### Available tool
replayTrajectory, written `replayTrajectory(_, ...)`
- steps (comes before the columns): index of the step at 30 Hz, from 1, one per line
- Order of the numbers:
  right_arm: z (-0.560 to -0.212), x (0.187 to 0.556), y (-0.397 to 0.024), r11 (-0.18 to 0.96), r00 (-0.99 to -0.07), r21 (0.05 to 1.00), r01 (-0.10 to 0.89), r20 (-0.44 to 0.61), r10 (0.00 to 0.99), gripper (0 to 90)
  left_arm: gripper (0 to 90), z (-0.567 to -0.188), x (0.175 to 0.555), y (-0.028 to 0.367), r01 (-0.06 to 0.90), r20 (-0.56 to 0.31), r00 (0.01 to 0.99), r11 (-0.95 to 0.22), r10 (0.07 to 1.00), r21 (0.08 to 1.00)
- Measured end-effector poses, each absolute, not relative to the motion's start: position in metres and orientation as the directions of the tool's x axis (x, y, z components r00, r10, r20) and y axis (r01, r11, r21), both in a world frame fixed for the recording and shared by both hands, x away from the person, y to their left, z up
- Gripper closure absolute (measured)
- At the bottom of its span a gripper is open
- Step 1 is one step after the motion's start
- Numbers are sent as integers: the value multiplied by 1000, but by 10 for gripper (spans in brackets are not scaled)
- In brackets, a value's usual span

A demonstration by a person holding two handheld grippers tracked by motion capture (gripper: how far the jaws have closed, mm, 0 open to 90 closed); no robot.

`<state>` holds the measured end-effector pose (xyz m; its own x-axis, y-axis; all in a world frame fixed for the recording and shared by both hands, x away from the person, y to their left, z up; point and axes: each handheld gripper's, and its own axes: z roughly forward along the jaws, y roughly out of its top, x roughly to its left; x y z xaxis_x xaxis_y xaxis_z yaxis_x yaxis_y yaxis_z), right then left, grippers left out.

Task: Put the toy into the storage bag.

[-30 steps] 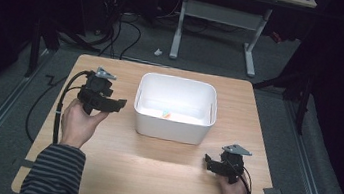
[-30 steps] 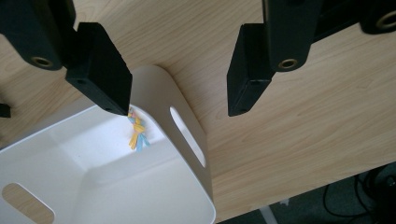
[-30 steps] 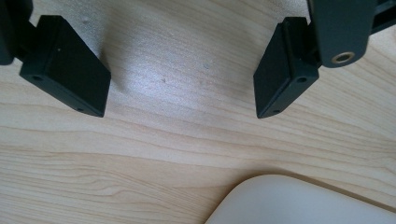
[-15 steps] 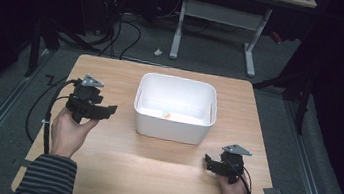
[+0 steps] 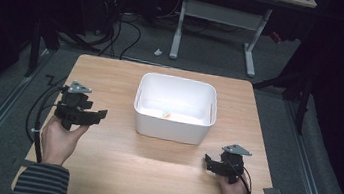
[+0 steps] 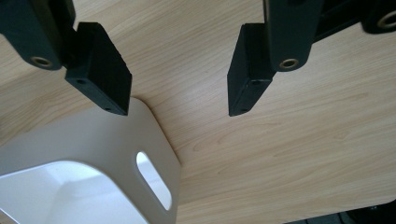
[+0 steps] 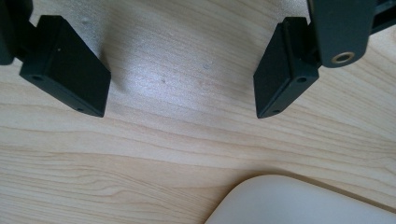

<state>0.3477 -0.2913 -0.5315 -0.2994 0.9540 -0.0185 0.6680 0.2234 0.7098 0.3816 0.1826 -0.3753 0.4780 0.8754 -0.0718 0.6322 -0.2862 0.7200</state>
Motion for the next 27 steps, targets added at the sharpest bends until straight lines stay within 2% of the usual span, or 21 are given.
replayTrajectory(27, -531, 347, -291, 221, -298, 709, 670, -16, 955, 190, 395, -416, 367, 198, 680, -130, 438, -234, 889, 695)
